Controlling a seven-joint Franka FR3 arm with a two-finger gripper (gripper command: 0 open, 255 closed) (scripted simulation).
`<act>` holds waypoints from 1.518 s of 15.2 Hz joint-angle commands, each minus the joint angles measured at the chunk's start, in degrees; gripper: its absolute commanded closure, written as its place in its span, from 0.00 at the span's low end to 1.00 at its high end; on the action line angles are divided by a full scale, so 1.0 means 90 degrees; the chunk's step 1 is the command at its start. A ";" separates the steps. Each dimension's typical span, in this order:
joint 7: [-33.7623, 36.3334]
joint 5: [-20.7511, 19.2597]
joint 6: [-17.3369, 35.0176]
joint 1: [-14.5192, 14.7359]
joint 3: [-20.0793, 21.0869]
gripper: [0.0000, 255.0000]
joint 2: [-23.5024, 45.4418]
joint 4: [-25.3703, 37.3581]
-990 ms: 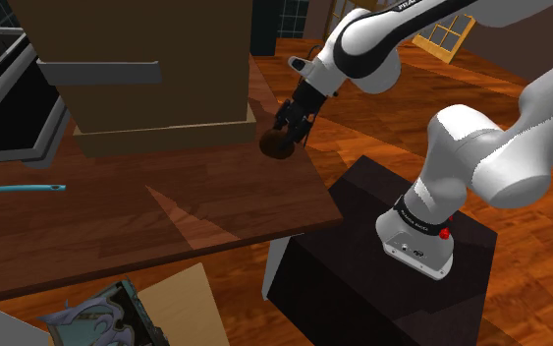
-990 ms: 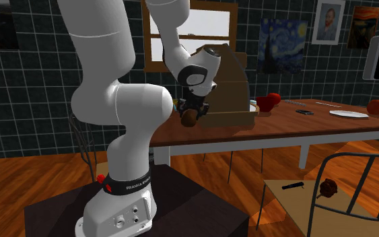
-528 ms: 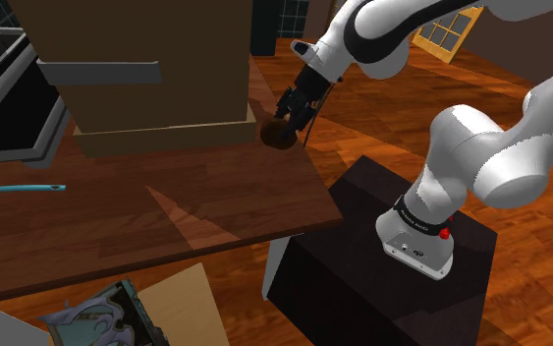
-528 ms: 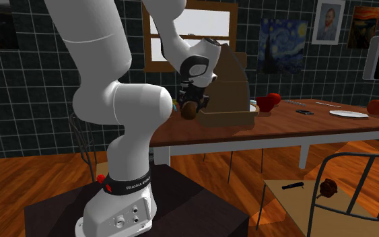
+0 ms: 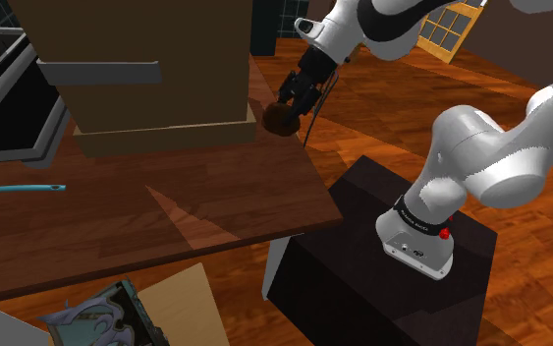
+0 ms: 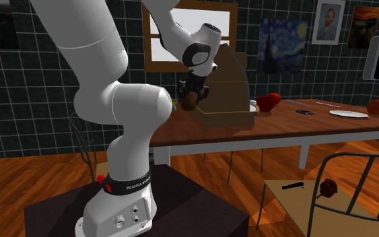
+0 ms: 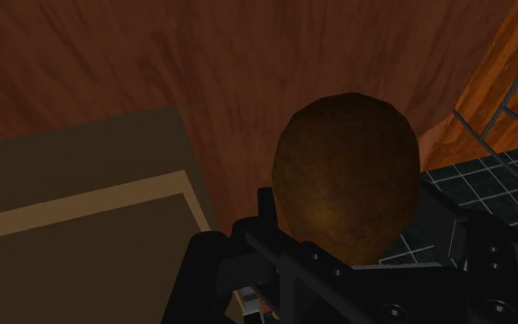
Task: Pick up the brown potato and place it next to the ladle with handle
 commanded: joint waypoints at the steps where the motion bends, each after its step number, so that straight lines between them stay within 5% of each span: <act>1: 0.0131 -0.0074 -0.0185 -0.0074 0.0089 1.00 -0.0099 0.0091; 7: 0.0434 -0.0226 -0.0672 -0.0210 0.0273 1.00 -0.0298 0.0404; 16: 0.0902 0.0704 0.0276 0.0987 0.0691 1.00 0.1499 0.1549; 23: 0.1187 0.1280 0.0544 0.1588 0.0900 1.00 0.2984 0.2856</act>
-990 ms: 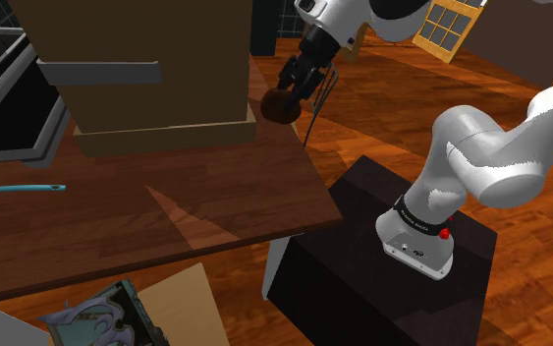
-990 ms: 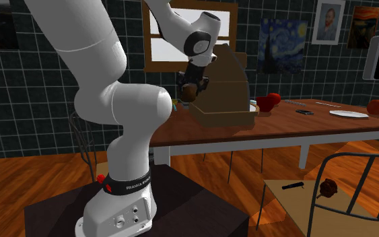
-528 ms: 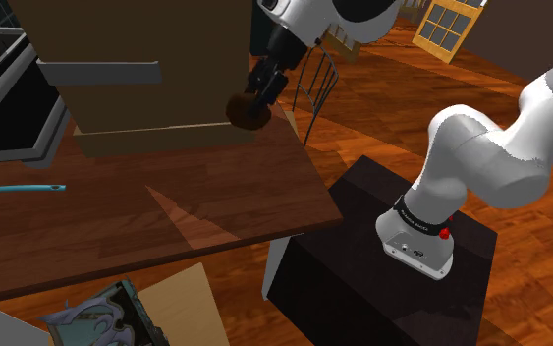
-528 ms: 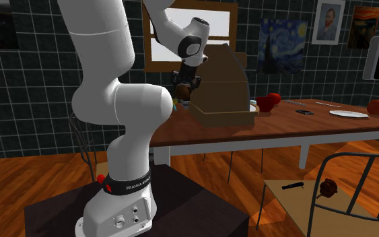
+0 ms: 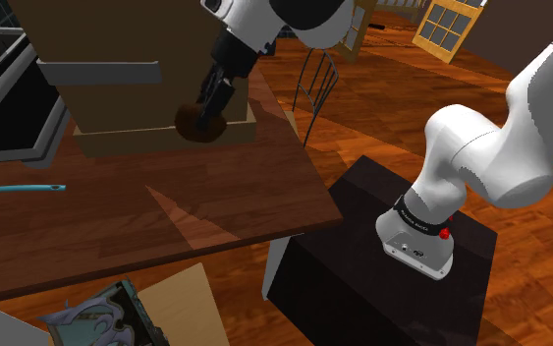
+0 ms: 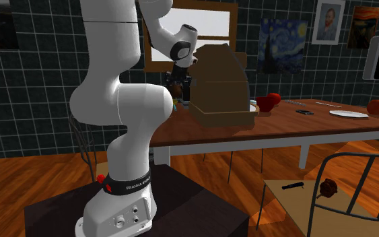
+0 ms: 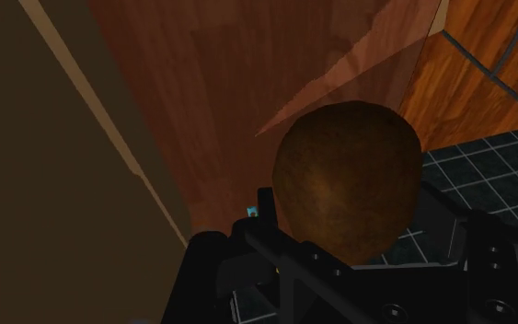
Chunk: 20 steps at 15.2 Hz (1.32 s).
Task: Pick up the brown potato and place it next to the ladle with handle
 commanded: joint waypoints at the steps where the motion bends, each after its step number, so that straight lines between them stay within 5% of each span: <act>1: 0.0098 0.0130 -0.0016 0.0124 0.0046 1.00 0.0461 0.0489; 11: 0.0789 0.0417 -0.0260 0.0435 0.0324 1.00 0.2616 0.2976; 20: 0.1731 0.0266 -0.0989 0.0448 0.0448 1.00 0.4711 0.5939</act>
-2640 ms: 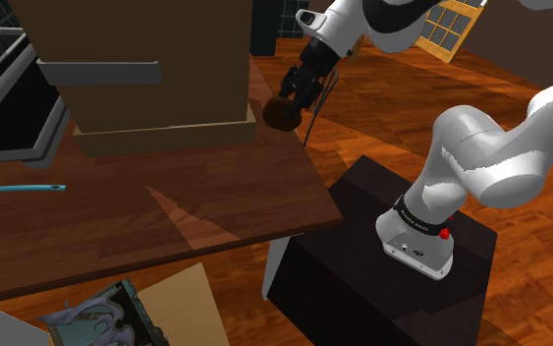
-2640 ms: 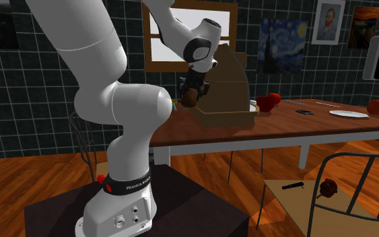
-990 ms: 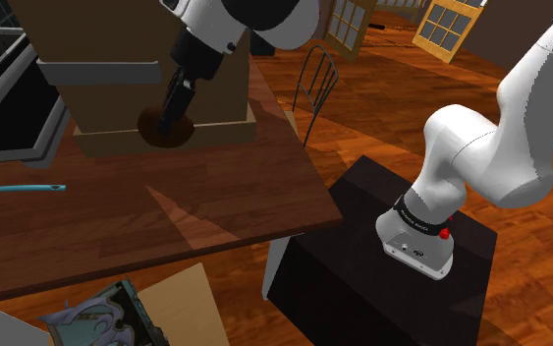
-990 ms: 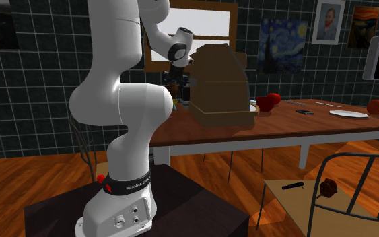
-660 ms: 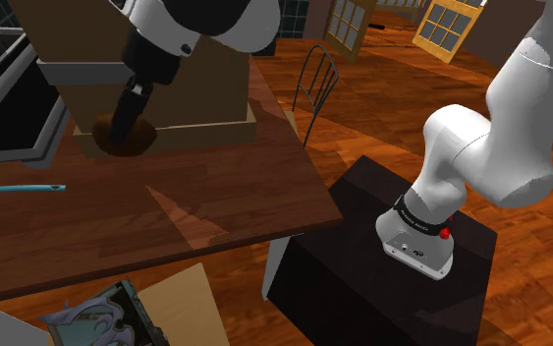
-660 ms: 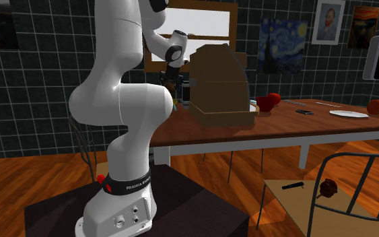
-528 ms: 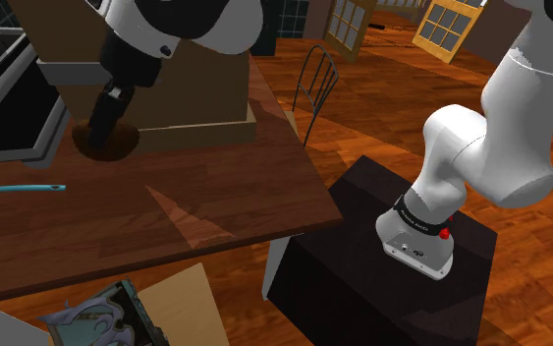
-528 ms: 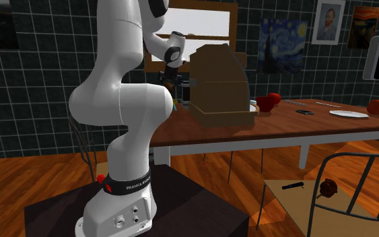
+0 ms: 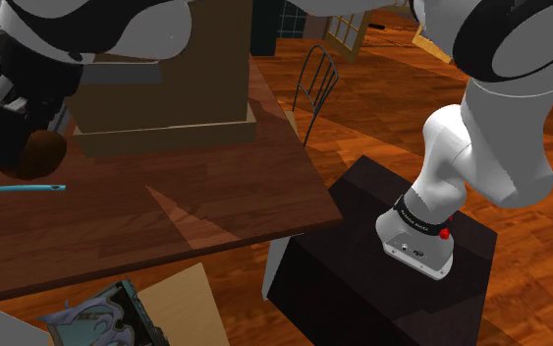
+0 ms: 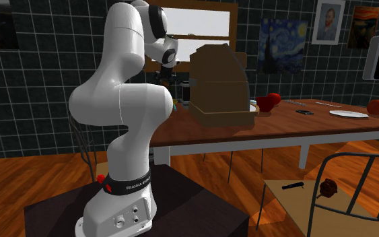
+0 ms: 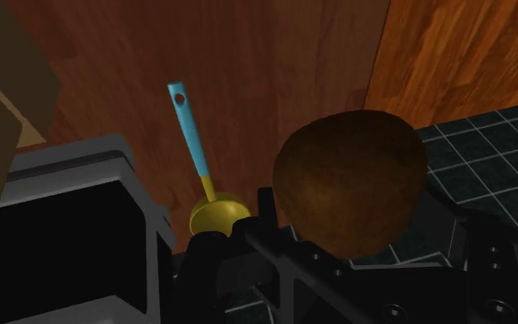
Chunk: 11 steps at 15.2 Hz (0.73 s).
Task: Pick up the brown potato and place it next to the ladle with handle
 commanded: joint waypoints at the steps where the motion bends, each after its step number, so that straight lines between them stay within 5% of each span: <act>1: 0.0042 0.0020 -0.0009 -0.0017 0.0026 1.00 0.0221 0.0241; 11: -0.0380 0.0354 0.0606 -0.0089 0.0221 1.00 0.0483 -0.0153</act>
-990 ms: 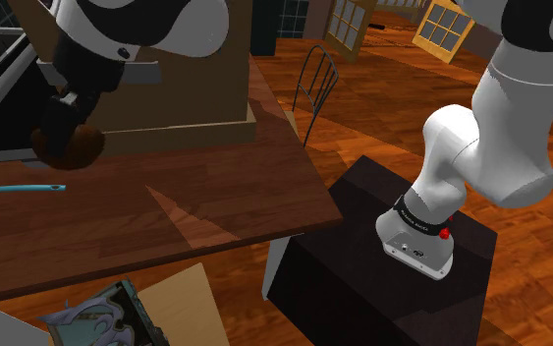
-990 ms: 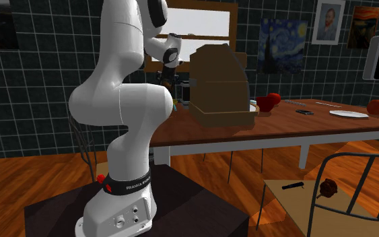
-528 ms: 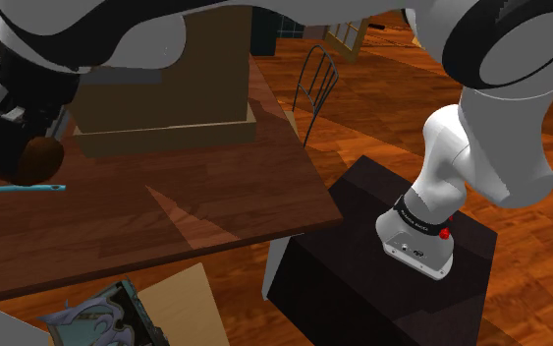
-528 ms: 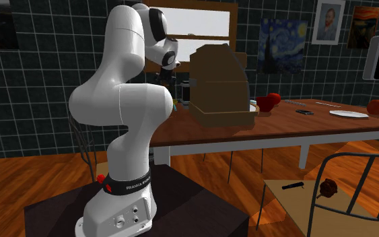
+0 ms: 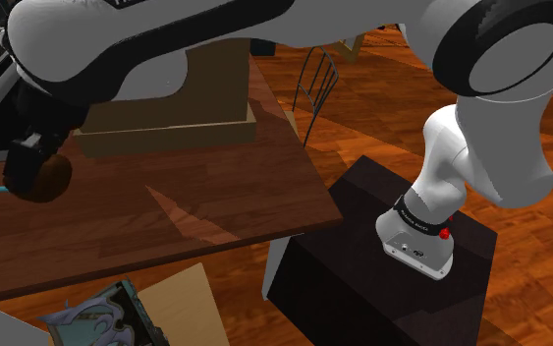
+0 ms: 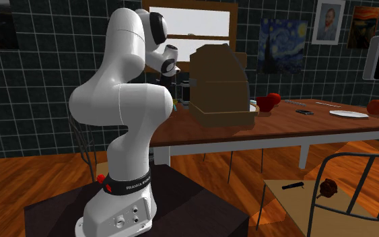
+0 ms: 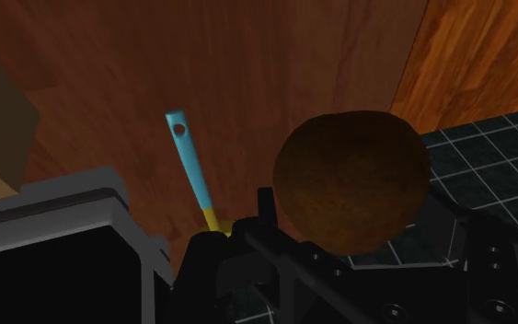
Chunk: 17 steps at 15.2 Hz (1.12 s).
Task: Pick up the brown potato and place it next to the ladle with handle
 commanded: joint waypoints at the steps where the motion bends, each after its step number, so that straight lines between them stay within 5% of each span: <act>1: -0.0107 0.0084 0.0139 -0.0024 0.0051 1.00 0.0061 -0.0085; 17: -0.0726 0.0587 0.0873 -0.0211 0.0408 1.00 0.0600 -0.0318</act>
